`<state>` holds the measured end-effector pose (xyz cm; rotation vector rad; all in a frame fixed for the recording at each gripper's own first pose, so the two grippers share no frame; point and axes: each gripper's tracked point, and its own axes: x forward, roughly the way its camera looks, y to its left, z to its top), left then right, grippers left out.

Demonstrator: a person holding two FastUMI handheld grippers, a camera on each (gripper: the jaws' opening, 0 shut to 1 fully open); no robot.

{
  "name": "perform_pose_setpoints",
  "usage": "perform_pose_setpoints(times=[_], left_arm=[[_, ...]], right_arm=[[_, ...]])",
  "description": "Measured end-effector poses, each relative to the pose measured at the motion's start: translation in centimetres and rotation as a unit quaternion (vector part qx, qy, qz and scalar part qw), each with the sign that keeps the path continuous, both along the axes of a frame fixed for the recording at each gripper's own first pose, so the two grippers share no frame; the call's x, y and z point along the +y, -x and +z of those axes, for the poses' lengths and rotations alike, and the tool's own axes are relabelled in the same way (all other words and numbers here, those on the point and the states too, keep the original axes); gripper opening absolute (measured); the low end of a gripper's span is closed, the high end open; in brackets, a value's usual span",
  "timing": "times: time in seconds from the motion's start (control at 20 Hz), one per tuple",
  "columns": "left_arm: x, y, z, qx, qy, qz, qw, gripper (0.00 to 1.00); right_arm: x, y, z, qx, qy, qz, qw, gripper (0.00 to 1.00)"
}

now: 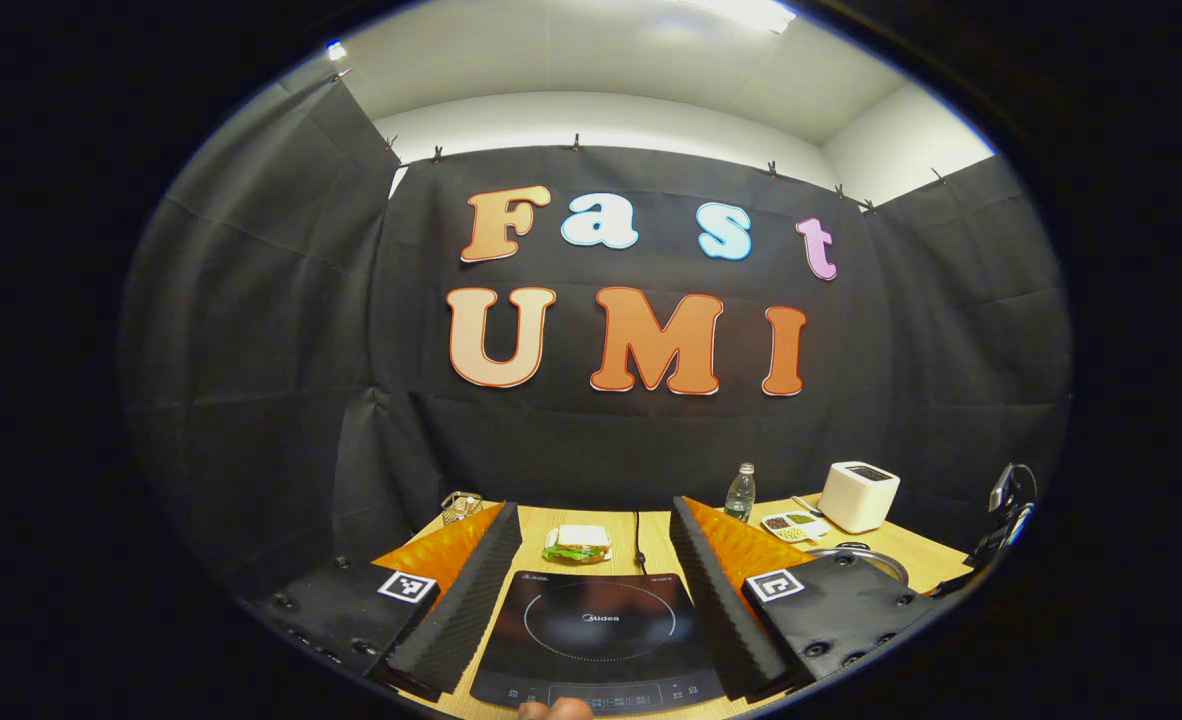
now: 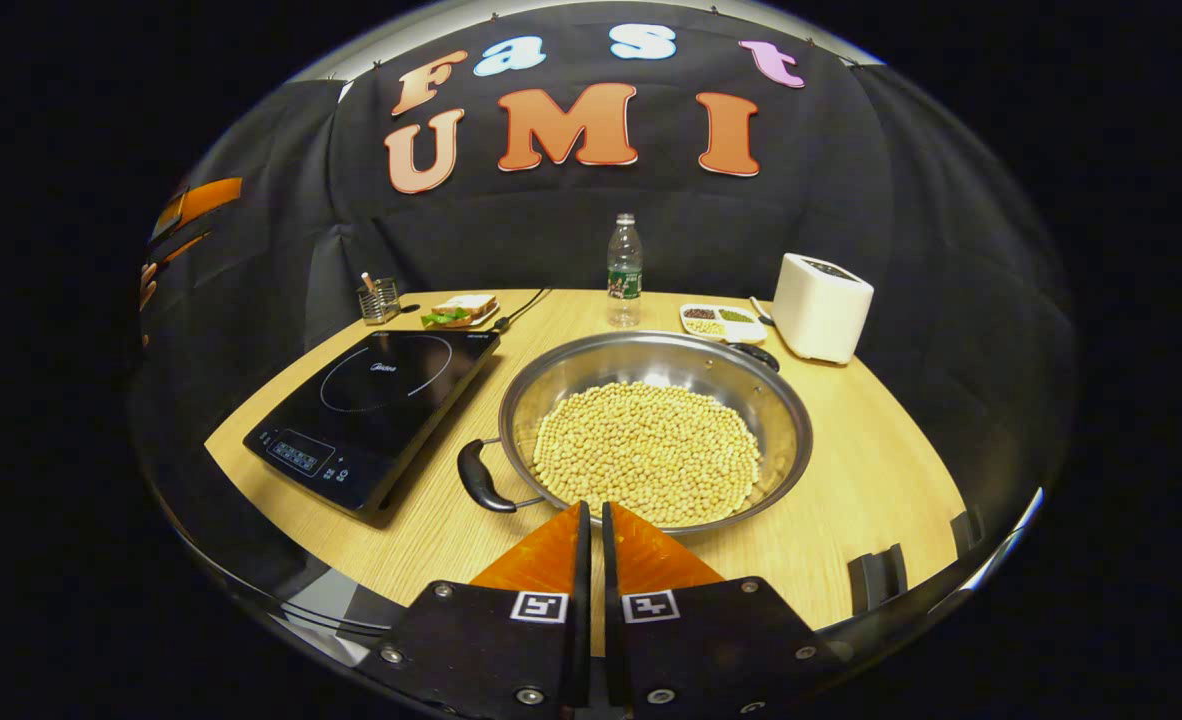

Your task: First push the handle of the pot to place it horizontally, then grasp the pot with both hands and set it on the induction cooktop.

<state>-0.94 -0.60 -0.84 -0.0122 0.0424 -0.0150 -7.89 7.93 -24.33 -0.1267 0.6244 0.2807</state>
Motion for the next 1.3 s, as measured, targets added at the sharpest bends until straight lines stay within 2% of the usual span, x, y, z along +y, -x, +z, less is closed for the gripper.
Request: perform_pose_setpoints(times=[0.25,0.6,1.3], left_arm=[[0.5,-0.1,-0.8,0.008,-0.005,0.006,1.000,0.97],[1.2,-0.2,-1.8,0.021,-0.004,0.008,1.000,0.97],[3.4,-1.2,-2.7,0.032,0.004,0.022,0.999,0.98]], right_arm=[[2.0,1.0,-2.0,0.025,-0.001,0.023,0.999,0.06],[4.1,0.6,-3.9,0.048,0.002,0.035,0.998,0.06],[7.7,-1.6,-4.2,0.050,-0.005,0.050,0.997,0.06]])
